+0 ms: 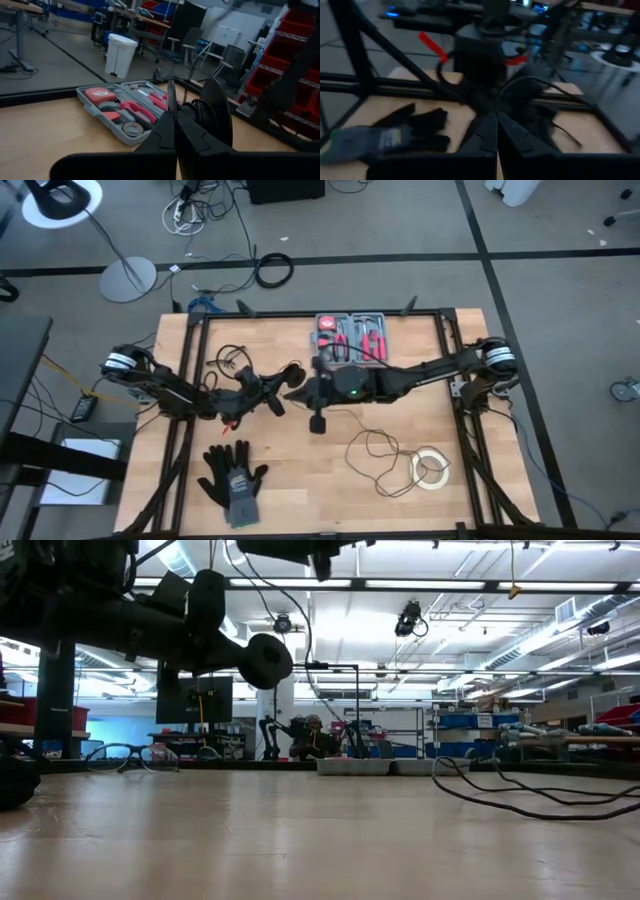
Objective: Coil cords
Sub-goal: Coil the black wire onto the black spool
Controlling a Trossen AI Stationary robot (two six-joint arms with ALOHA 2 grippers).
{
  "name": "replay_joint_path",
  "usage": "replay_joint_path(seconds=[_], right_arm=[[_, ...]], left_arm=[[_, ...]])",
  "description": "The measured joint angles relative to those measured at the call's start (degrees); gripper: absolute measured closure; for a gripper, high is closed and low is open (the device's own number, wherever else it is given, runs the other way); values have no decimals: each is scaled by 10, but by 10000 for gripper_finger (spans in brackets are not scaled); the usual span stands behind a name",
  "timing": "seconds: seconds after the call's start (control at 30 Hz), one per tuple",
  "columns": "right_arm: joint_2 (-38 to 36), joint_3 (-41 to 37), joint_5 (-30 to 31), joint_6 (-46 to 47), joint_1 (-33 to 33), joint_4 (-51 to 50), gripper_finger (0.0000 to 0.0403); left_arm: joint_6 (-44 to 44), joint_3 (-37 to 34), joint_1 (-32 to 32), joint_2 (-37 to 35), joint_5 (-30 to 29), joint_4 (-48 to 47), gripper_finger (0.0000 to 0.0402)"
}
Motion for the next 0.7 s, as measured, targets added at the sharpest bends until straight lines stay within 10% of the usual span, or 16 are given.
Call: replay_joint_path(seconds=[0.7], right_arm=[[27, -1, 5, 54, -15, -106, 403]], left_arm=[[-1, 0, 7, 0, 61, 75, 402]])
